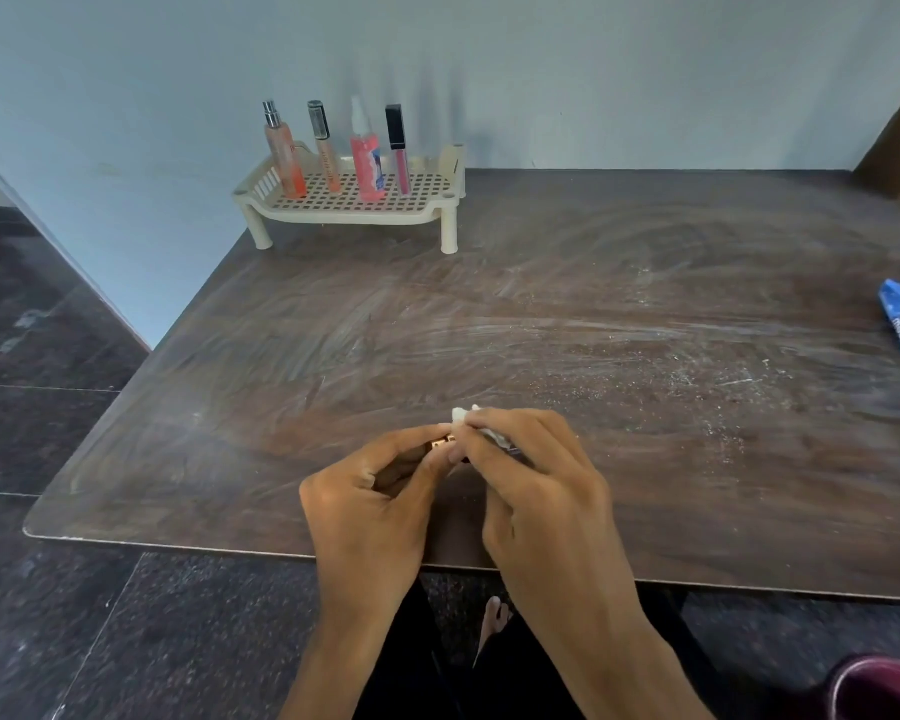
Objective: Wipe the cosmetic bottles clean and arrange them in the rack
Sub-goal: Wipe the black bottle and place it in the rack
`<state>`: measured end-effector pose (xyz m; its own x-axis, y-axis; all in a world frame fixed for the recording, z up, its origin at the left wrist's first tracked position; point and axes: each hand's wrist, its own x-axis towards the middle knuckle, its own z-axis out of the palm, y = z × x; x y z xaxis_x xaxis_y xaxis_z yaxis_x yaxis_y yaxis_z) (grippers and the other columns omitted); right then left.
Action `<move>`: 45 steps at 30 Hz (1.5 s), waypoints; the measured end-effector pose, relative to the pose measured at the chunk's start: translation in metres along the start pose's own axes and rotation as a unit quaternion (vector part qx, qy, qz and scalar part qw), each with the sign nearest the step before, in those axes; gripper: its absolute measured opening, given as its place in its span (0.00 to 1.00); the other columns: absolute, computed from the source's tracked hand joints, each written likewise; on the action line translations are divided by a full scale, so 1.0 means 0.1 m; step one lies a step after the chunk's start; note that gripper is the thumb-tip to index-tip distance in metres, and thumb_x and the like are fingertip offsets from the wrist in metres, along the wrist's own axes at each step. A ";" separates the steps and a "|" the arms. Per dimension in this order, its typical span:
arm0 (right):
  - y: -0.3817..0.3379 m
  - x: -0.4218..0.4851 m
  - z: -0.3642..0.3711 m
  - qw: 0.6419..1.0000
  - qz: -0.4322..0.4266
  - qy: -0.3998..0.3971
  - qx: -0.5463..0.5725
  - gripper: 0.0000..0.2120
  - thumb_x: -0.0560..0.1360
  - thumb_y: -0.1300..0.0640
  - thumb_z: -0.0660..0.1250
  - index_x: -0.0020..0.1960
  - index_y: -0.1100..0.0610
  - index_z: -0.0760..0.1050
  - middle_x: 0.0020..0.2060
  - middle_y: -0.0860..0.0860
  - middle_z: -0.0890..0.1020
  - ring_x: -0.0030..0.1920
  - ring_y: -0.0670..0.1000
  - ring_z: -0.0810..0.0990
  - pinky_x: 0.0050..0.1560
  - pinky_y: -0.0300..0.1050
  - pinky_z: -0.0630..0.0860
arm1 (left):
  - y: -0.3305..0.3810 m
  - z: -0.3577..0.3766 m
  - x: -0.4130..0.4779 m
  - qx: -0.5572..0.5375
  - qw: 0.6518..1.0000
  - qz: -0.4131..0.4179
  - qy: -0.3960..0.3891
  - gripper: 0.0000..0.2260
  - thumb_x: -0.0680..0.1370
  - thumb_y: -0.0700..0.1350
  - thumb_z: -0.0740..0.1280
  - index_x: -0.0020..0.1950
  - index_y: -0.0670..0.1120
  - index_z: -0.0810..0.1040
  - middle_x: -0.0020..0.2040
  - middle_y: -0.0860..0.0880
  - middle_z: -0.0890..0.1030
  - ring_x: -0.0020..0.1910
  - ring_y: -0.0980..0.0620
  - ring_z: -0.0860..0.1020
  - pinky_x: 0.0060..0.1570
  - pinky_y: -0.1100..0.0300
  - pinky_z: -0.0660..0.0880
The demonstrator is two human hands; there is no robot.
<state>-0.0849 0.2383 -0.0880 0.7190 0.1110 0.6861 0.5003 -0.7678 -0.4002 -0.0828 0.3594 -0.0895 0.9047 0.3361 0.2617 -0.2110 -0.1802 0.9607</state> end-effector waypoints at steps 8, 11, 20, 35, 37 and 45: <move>0.25 -0.12 -0.13 0.993 0.112 0.014 0.024 0.13 0.75 0.67 0.68 0.58 0.59 0.83 0.50 0.48 0.83 0.51 0.49 0.81 0.51 0.34 0.75 | 0.00 0.03 0.03 0.038 0.997 -0.015 -0.060 0.02 0.75 0.45 0.73 0.44 0.49 0.85 0.37 0.53 0.86 0.37 0.57 0.85 0.41 0.67 0.80; 0.22 -0.06 -0.17 0.989 0.132 0.003 0.061 0.13 0.76 0.60 0.69 0.60 0.55 0.82 0.51 0.44 0.81 0.52 0.45 0.80 0.53 0.29 0.72 | -0.01 -0.01 0.04 0.030 0.995 -0.029 -0.087 0.05 0.72 0.44 0.75 0.47 0.49 0.86 0.40 0.54 0.87 0.40 0.56 0.86 0.44 0.65 0.81; 0.20 0.02 -0.18 0.986 0.142 0.026 0.081 0.10 0.76 0.60 0.70 0.56 0.55 0.84 0.49 0.45 0.83 0.51 0.41 0.81 0.52 0.27 0.73 | -0.02 0.07 -0.02 0.084 0.994 0.006 -0.070 0.06 0.74 0.50 0.72 0.47 0.51 0.86 0.36 0.57 0.86 0.34 0.62 0.84 0.40 0.67 0.80; 0.45 -0.09 -0.26 0.990 0.136 -0.003 -0.045 0.18 0.71 0.73 0.70 0.56 0.58 0.84 0.45 0.49 0.82 0.46 0.50 0.79 0.46 0.34 0.72 | -0.05 0.07 -0.03 0.051 0.998 0.006 -0.038 0.05 0.72 0.44 0.75 0.47 0.48 0.87 0.37 0.55 0.87 0.35 0.60 0.85 0.39 0.72 0.78; 0.39 -0.08 -0.22 0.991 0.127 0.012 -0.048 0.16 0.72 0.73 0.69 0.56 0.60 0.84 0.45 0.51 0.82 0.46 0.51 0.79 0.48 0.33 0.72 | -0.05 0.07 -0.03 0.066 0.997 0.021 -0.039 0.05 0.72 0.44 0.75 0.47 0.47 0.87 0.37 0.56 0.86 0.34 0.61 0.85 0.38 0.73 0.78; 0.11 -0.02 -0.04 0.999 0.030 -0.021 -0.009 0.18 0.71 0.70 0.62 0.54 0.58 0.84 0.48 0.51 0.82 0.48 0.52 0.78 0.47 0.40 0.78 | -0.02 0.03 -0.03 0.084 0.995 0.032 -0.050 0.07 0.72 0.48 0.73 0.48 0.52 0.87 0.39 0.61 0.86 0.37 0.64 0.84 0.40 0.71 0.78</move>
<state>-0.0834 0.2268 -0.0914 0.7671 0.0916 0.6349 0.4478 -0.7852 -0.4278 -0.0836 0.3559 -0.0924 0.9253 0.2273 0.3036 -0.2121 -0.3537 0.9110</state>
